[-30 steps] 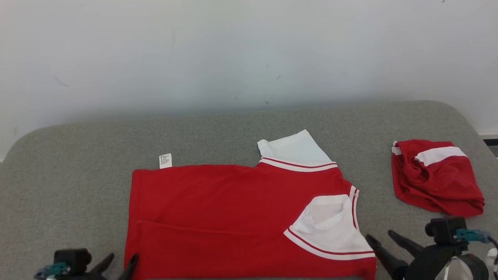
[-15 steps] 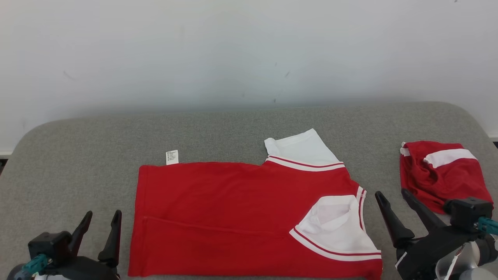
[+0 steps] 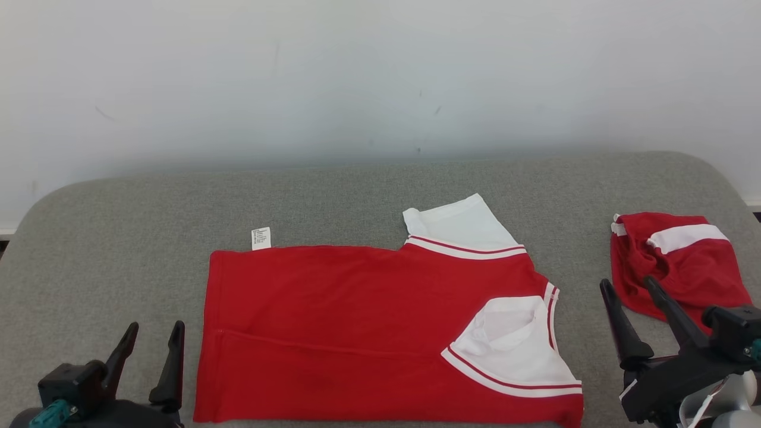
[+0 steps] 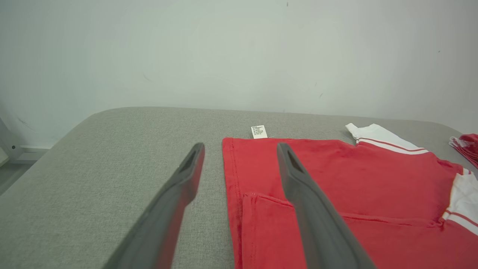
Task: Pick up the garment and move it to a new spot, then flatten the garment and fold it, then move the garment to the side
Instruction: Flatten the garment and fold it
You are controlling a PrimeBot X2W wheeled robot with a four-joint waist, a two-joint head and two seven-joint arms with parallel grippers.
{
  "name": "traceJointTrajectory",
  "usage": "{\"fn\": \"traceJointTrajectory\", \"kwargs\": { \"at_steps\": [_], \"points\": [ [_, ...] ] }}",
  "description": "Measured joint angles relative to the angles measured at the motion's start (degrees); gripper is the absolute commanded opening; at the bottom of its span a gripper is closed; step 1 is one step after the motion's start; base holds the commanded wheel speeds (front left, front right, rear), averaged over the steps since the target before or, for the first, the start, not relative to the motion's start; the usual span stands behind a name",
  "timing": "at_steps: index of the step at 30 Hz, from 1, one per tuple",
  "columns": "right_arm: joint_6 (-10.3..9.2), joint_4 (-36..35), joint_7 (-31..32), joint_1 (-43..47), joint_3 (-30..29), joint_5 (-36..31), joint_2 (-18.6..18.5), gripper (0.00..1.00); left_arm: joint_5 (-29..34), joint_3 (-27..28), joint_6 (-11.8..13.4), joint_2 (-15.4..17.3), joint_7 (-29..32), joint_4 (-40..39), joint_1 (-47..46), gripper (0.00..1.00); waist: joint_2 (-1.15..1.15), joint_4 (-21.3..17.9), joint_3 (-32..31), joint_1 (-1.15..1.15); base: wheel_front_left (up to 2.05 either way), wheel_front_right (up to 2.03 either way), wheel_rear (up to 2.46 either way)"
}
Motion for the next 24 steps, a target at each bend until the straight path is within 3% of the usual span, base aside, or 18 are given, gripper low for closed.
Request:
{"fn": "traceJointTrajectory", "kwargs": {
  "at_steps": [9, 15, 24],
  "points": [
    [-0.42, 2.14, 1.14, -0.17, 0.66, -0.09, 0.01, 1.0, 0.81, 0.35, 0.21, -0.07, 0.21, -1.19, 0.07, 1.0, 0.01, -0.81, 1.54, 0.0, 0.0, 0.0, 0.0],
    [0.92, 3.85, 5.06, -6.83, 2.88, 0.15, -0.24, 1.0, 0.69, -0.51, -3.15, 1.42, 2.94, -0.45, -5.86, 1.0, 0.0, -1.17, 3.4, 0.0, 0.0, 0.0, 0.0],
    [3.49, 12.65, 13.24, -24.57, 6.76, -0.41, -0.53, 1.0, -1.11, -2.86, -10.4, 1.03, 11.91, 9.28, -21.01, 1.0, 0.01, -1.38, 9.23, 0.01, 0.0, 0.0, 0.0]
  ]
}}
